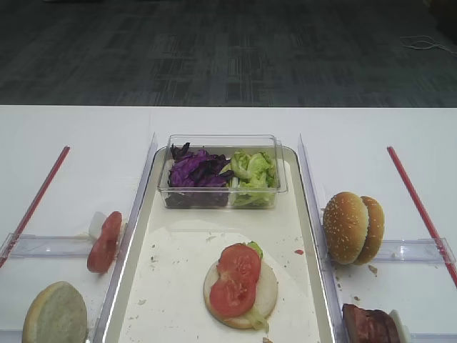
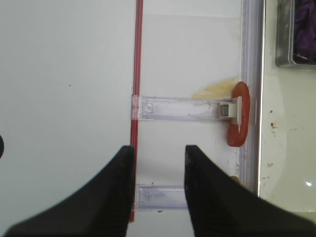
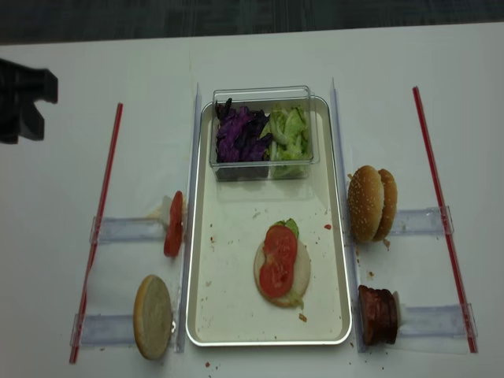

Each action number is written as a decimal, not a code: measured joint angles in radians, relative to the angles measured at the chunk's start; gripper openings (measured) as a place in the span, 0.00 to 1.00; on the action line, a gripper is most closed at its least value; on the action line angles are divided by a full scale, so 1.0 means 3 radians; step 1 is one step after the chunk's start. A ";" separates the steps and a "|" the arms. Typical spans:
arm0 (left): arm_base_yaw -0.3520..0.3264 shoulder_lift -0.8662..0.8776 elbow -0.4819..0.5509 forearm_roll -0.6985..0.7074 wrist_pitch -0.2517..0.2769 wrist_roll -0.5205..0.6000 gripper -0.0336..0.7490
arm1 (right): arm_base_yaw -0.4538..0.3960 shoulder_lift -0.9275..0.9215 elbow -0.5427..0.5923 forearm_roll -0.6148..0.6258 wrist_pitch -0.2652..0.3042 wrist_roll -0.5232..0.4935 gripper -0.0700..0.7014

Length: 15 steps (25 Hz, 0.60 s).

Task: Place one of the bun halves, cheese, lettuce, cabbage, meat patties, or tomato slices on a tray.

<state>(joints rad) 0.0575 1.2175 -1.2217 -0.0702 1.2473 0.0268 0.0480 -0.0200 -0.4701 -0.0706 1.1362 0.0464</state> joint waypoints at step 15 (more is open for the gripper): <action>0.0000 -0.1224 0.0824 0.0000 0.0022 0.0027 0.34 | 0.0000 0.0000 0.0000 0.0000 0.0000 0.0000 0.10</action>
<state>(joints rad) 0.0575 0.8503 -0.9744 -0.0702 1.2538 0.0348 0.0480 -0.0200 -0.4701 -0.0706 1.1362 0.0464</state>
